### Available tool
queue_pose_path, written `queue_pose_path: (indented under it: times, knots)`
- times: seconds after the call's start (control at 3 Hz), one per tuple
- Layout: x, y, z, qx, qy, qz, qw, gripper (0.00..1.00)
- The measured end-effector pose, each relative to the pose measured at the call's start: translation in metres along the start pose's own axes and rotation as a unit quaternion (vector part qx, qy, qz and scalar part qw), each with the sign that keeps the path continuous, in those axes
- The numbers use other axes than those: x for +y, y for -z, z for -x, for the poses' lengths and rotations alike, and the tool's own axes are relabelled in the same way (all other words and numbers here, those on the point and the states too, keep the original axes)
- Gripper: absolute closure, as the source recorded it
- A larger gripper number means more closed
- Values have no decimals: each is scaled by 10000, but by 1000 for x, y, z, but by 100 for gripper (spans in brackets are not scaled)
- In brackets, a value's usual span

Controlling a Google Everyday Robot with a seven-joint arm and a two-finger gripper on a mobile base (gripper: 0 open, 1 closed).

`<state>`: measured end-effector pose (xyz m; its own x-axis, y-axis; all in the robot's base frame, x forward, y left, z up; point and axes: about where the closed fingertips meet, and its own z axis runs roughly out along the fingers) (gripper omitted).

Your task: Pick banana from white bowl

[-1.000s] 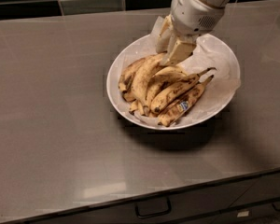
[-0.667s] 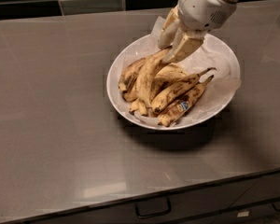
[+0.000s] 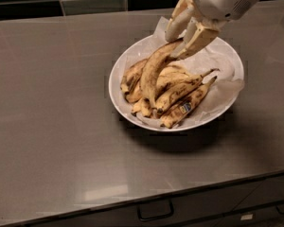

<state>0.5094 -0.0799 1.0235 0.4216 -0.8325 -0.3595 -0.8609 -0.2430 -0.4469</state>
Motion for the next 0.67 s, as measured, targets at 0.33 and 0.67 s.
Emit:
queue_pose_path:
  times: [0.33, 0.67]
  knots:
    - [-2, 17, 17, -66, 215, -207, 9995, 100]
    - [-2, 18, 17, -67, 219, -210, 9995, 100]
